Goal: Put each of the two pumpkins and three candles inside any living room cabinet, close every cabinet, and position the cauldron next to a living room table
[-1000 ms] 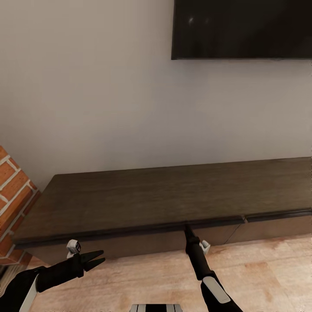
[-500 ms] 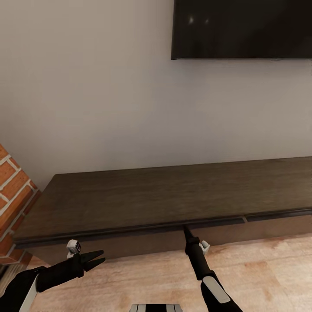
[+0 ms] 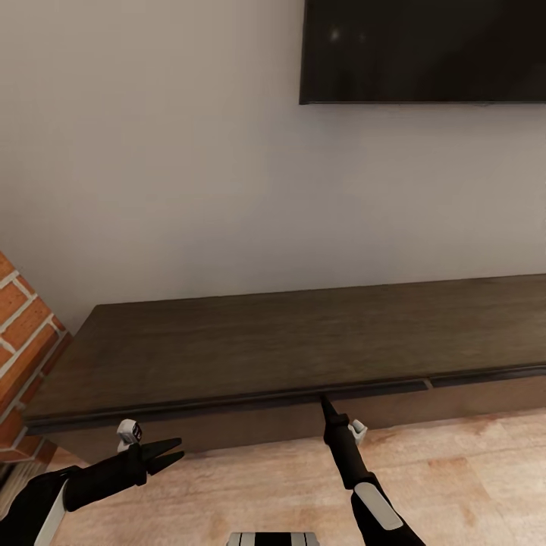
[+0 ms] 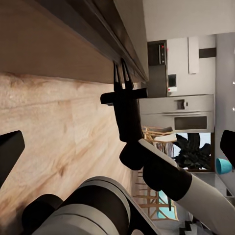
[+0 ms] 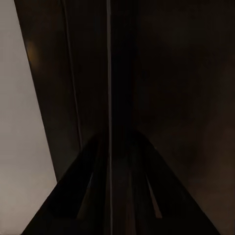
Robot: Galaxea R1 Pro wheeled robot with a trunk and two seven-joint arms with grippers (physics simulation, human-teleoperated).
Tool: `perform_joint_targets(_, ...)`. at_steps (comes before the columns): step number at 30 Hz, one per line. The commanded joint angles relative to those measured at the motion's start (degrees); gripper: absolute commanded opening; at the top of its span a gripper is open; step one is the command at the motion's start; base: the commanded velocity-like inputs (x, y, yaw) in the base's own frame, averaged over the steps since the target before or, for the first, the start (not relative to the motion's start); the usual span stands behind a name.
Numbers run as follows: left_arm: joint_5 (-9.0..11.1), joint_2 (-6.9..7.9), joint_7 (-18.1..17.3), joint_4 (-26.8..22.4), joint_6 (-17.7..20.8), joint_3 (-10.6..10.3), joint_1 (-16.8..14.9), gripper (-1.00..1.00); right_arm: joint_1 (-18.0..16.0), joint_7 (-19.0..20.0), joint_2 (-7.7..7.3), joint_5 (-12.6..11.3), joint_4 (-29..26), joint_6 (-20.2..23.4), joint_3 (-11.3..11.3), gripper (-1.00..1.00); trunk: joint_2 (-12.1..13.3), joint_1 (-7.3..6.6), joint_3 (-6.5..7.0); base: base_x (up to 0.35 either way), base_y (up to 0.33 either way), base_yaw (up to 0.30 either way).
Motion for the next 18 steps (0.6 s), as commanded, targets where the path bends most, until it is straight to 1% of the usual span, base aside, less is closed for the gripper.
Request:
perform_joint_targets(1, 0.0, 0.00, 0.0, 0.0, 0.0, 0.0, 0.0, 1.00, 0.0, 0.4, 0.01, -0.2, -0.5, 0.3, 0.3, -1.00, 0.0, -0.01, 0.01, 0.000, 0.000, 0.000)
perform_joint_targets(13, -0.1, 0.00, -0.1, 0.0, 0.1, 0.0, 0.0, 1.00, 0.0, 0.4, -0.01, -0.1, -0.5, 0.3, 0.3, -1.00, 0.0, -0.01, 0.01, -0.028, 0.000, 0.000)
perform_joint_targets(18, -0.1, 0.00, -0.1, 0.0, 0.1, 0.0, 0.0, 1.00, 0.0, 0.4, 0.02, -0.1, -0.5, 0.3, 0.3, -1.00, 0.0, -0.01, 0.01, -0.144, 0.000, 0.000)
